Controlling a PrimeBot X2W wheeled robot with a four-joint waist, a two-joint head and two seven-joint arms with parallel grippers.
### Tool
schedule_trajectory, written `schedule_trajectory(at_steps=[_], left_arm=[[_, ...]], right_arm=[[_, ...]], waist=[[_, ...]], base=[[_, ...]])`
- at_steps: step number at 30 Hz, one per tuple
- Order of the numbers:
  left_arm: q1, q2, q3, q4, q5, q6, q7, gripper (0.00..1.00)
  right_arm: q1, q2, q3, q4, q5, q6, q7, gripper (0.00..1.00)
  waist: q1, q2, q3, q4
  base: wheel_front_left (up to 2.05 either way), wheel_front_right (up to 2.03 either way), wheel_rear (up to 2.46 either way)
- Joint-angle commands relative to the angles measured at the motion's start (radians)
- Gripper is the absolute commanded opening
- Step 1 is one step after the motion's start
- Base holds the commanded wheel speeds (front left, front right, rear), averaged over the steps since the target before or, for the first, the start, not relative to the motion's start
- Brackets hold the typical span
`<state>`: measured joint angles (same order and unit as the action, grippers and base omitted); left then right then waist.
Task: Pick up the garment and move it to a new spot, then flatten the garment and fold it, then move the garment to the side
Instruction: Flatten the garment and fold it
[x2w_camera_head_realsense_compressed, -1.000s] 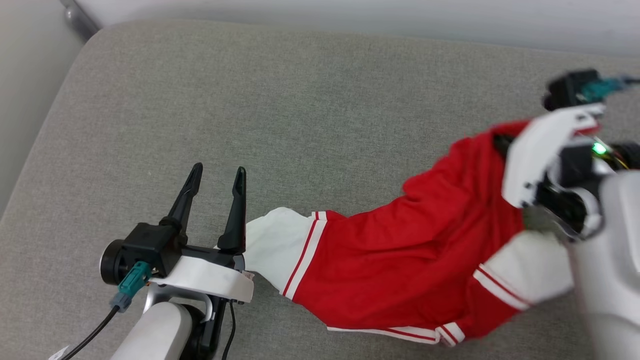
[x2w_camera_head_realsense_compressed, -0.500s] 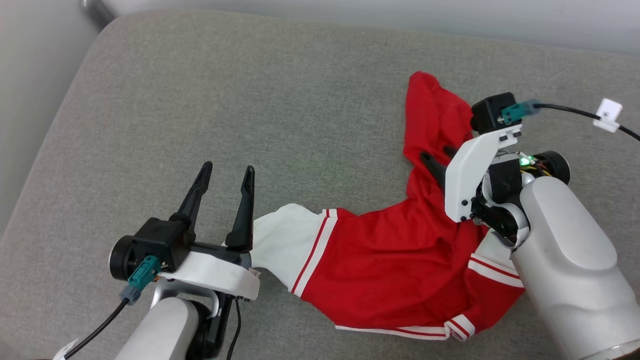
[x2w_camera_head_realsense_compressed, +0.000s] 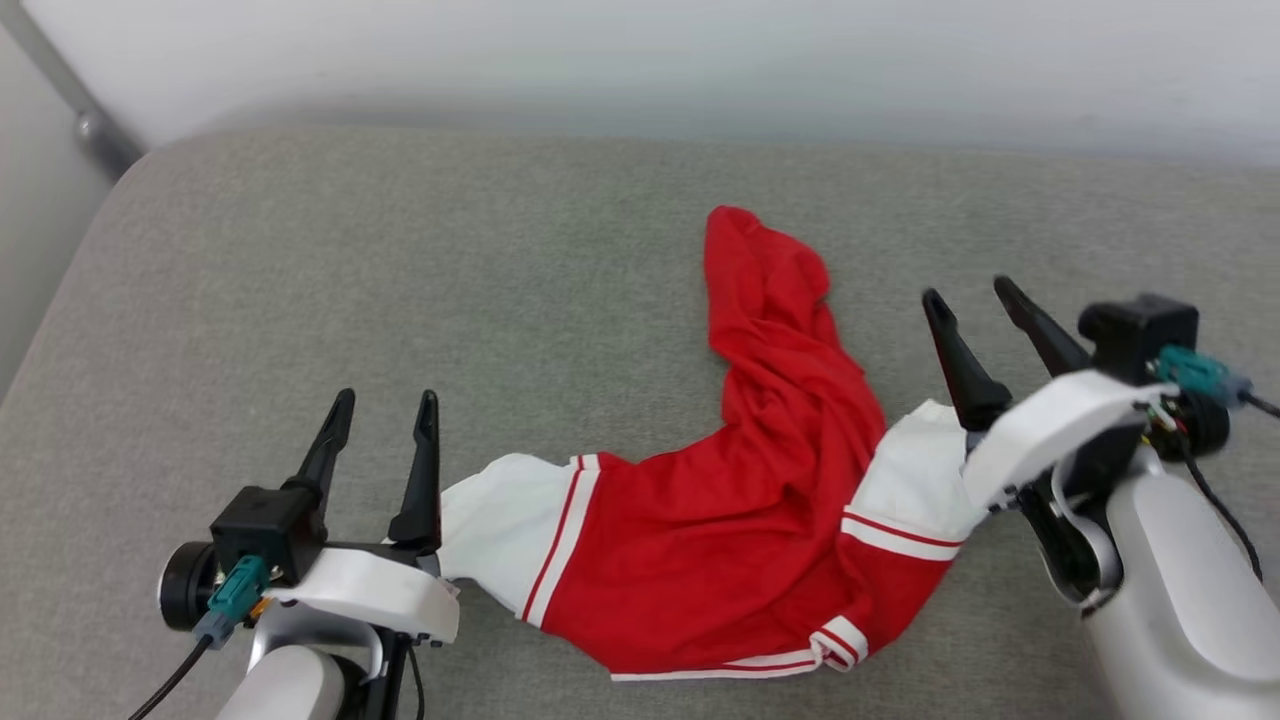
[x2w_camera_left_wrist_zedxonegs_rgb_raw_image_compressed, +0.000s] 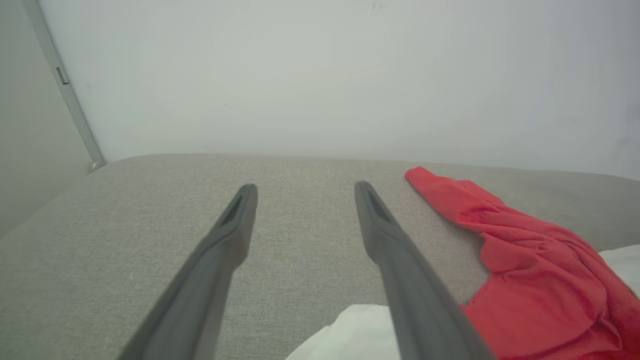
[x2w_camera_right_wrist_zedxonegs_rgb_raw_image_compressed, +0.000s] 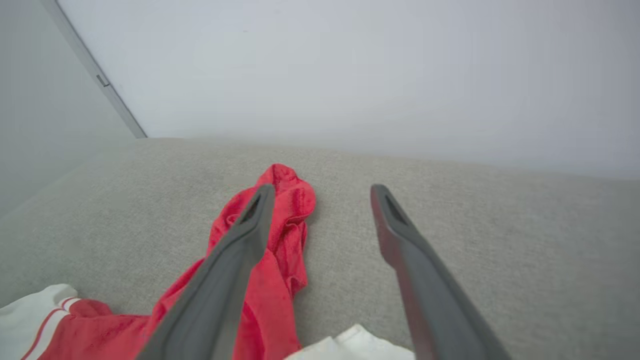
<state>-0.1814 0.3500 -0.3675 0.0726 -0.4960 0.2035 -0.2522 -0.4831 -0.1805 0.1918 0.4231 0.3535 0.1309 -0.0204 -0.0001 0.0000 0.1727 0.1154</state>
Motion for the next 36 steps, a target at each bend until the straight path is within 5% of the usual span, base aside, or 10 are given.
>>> schedule_trajectory(at_steps=[1, 8, 12, 13, 17, 21, 34, 35, 36], left_arm=[[0.015, 0.009, 0.008, -0.005, -0.004, 0.009, 0.005, 1.00], [0.049, 0.029, 0.033, -0.018, -0.019, 0.036, 0.021, 1.00], [0.051, 0.032, 0.039, -0.027, -0.027, 0.043, 0.025, 1.00], [0.046, 0.033, 0.039, -0.030, -0.024, 0.046, 0.028, 1.00], [0.020, 0.028, 0.032, -0.038, -0.018, 0.041, 0.028, 1.00], [-0.010, 0.017, 0.023, -0.041, -0.016, 0.031, 0.020, 1.00], [-0.071, -0.020, 0.011, -0.004, -0.014, 0.000, 0.000, 1.00], [-0.071, -0.019, 0.012, 0.000, -0.013, -0.002, 0.000, 1.00], [-0.071, -0.019, 0.012, 0.005, -0.011, -0.002, -0.002, 1.00]], right_arm=[[0.041, -0.005, -0.024, -0.025, -0.005, 0.000, 0.009, 1.00], [0.168, -0.023, -0.132, -0.148, 0.003, 0.000, 0.154, 1.00], [0.183, -0.044, -0.169, -0.176, 0.034, 0.000, 0.330, 1.00], [0.175, -0.070, -0.183, -0.193, 0.058, 0.000, 0.468, 1.00], [0.143, -0.108, -0.196, -0.226, 0.076, 0.000, 0.709, 1.00], [0.097, -0.111, -0.187, -0.258, 0.077, 0.000, 0.868, 1.00], [0.058, -0.097, -0.102, -0.100, 0.076, 0.000, 1.055, 1.00], [0.060, -0.095, -0.096, -0.090, 0.080, 0.000, 1.060, 0.70], [0.061, -0.092, -0.090, -0.081, 0.086, 0.000, 1.065, 0.29]], waist=[[0.0001, 0.0000, -0.028, -0.034], [0.0001, 0.0000, -0.035, -0.072], [0.0001, 0.0000, -0.023, -0.078], [0.0001, 0.0000, -0.010, -0.074], [0.0001, 0.0000, 0.029, -0.052], [0.0001, 0.0000, 0.077, -0.021], [0.0001, 0.0000, 0.153, 0.042], [0.0001, 0.0000, 0.153, 0.043], [0.0001, 0.0000, 0.154, 0.043]], base=[[0.00, 0.00, 0.00], [0.00, 0.00, 0.00], [0.00, 0.00, 0.00], [0.00, 0.00, 0.00], [0.00, 0.00, 0.00], [0.00, 0.00, 0.00], [0.00, 0.00, 0.00], [0.00, 0.00, 0.00], [0.00, 0.00, 0.00]])
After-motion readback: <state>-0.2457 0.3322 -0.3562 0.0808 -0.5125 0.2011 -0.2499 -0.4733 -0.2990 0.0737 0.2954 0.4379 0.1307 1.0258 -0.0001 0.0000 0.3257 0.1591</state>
